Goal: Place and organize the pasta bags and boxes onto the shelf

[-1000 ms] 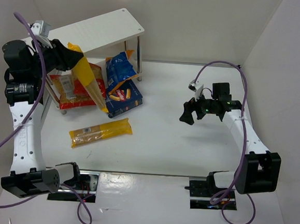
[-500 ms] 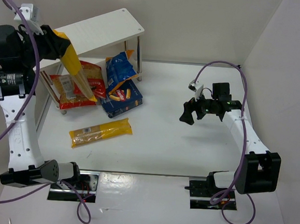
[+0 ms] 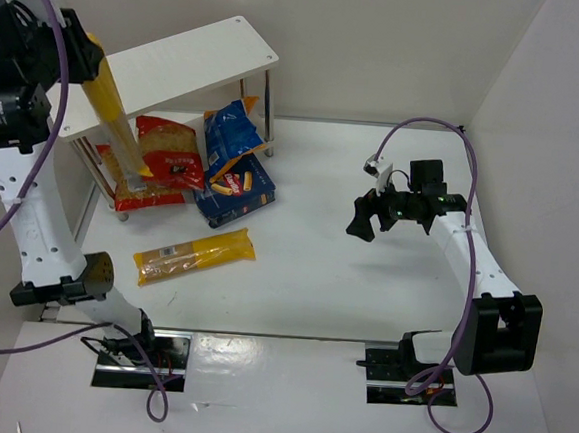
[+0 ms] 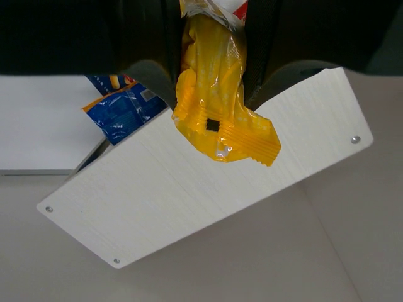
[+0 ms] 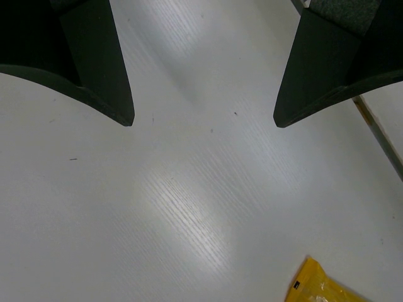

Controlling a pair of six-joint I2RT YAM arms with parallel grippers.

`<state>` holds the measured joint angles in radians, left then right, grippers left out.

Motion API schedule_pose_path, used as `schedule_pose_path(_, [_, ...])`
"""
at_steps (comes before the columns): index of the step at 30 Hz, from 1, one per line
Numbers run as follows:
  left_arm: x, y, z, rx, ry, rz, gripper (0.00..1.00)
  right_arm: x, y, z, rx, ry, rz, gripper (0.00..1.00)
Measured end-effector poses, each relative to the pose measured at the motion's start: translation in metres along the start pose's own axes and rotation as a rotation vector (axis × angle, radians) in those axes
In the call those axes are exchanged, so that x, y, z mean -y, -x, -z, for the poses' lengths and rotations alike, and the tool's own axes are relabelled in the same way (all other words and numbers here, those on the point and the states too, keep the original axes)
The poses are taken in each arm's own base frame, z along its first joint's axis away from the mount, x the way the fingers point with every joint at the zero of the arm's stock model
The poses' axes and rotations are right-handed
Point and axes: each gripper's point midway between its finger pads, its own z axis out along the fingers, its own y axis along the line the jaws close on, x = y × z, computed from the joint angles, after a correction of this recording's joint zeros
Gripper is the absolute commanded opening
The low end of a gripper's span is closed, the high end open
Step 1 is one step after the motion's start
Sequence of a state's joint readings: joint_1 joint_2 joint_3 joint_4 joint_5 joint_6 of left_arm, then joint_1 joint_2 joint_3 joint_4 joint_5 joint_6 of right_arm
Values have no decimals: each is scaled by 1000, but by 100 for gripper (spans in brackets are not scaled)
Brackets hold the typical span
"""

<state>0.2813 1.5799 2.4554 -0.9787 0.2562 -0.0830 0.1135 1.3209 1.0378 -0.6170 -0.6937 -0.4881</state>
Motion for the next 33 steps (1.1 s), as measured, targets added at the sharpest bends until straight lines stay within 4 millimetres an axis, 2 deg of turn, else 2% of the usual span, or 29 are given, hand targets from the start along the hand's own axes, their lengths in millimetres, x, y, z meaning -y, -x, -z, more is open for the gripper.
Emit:
schedule_pose_path(4, [-8,24,0,53,36,-42,0,0,0,0,0,0,0,100])
schedule_pose_path(13, [-26,9,1,-15,117,-61,0,0,-1,-1,-4,5,-1,100])
schedule_pose_path(23, [-39,35,2,87,195,-96,0,1,-3,-3,-10,9,-7,100])
schedule_pose_path(28, [-47,33,-14,88,208,-95,0,1,-6,-6,-20,20,-15,100])
schedule_pose_path(33, [-59,23,-44,64,219,-87,0,2,-10,-10,-32,28,-26,100])
